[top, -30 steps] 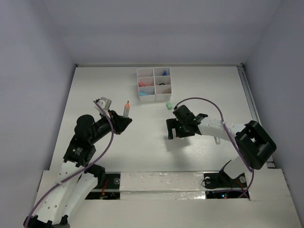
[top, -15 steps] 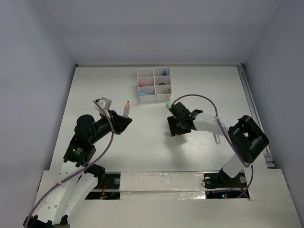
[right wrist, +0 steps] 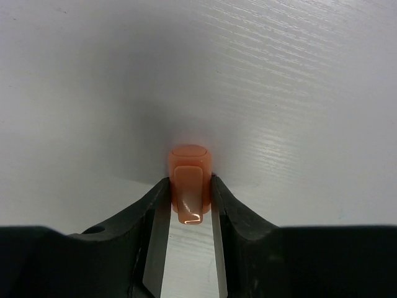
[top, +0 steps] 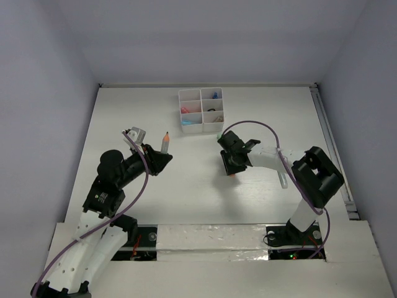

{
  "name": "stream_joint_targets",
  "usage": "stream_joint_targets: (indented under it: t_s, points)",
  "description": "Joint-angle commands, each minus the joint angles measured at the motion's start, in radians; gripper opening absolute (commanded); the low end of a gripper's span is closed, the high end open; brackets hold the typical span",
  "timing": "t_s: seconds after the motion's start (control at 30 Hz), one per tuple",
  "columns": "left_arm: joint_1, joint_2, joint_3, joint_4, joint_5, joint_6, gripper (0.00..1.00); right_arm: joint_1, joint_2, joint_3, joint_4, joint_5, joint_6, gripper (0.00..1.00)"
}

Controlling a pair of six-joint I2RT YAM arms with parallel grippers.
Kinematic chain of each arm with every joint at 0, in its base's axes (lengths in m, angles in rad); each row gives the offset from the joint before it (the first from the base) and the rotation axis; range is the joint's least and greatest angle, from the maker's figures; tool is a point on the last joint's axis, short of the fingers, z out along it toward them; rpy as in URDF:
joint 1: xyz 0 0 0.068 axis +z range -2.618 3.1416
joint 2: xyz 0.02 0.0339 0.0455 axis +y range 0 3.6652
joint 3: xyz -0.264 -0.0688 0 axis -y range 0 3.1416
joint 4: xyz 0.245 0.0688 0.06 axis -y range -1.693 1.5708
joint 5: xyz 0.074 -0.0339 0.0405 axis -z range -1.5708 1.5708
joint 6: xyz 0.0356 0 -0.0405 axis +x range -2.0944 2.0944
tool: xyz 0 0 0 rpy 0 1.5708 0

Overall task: Sort the stationery into containers
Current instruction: Pick up the pen cap from the center of the board.

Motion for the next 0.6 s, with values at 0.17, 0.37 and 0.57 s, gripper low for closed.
stream_joint_targets:
  t_s: [0.17,0.37,0.57]
  points:
    - [-0.002,0.015,0.022,0.04,0.023,0.014,0.0,0.008,0.052,0.059,0.003,-0.002,-0.023,0.45]
    - [-0.002,0.022,0.022,0.04,0.025,0.012,0.0,0.008,0.064,0.064,0.003,-0.007,-0.037,0.38]
    - [-0.002,0.028,0.022,0.046,0.036,0.014,0.0,0.008,0.002,0.059,0.058,-0.002,-0.038,0.0]
